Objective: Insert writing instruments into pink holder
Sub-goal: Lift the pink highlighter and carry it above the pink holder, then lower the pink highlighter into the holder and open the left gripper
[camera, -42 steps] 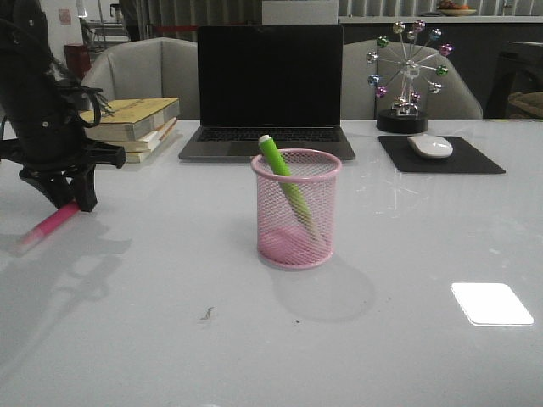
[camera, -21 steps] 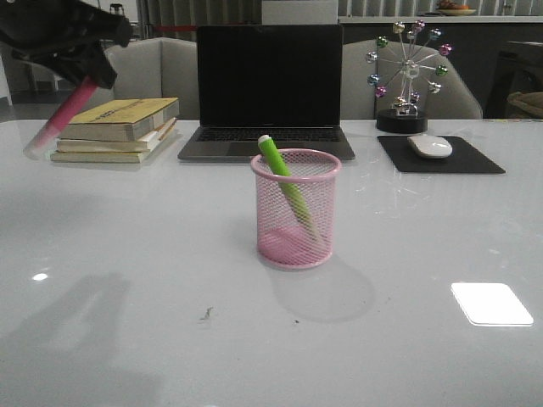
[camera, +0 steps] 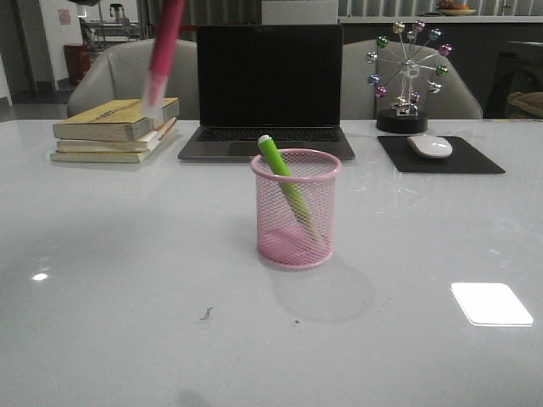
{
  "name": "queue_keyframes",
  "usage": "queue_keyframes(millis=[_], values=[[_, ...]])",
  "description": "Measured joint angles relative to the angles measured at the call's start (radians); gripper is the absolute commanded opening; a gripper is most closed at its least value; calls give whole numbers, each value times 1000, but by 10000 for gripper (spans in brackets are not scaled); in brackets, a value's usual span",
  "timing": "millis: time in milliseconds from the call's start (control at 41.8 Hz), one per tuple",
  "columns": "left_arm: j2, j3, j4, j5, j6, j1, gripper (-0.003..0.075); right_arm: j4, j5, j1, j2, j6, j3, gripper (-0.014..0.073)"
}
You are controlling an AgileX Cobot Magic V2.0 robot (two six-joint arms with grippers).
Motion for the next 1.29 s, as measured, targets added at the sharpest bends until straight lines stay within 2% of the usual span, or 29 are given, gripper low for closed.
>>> queue_keyframes(millis=[239,359,766,885,1029,1077,1220,1292], values=[[184,0,0,-387,-7,-79,91,0,0,0,0,0,0,392],[284,-23,-1,-487,-60,-82,91,0,0,0,0,0,0,392],[493,-114,32,-517,-89,-82,93,1,0,0,0,0,0,392],[521,-115,52,-517,-89,-82,160,1,0,0,0,0,0,392],[540,-115,75,-511,-89,-82,340,1,0,0,0,0,0,392],[540,-115,80,-510,-89,-82,372,1,0,0,0,0,0,392],[540,-118,88,-499,-89,-82,388,1,0,0,0,0,0,392],[525,-119,98,-446,-89,-82,388,1,0,0,0,0,0,392]])
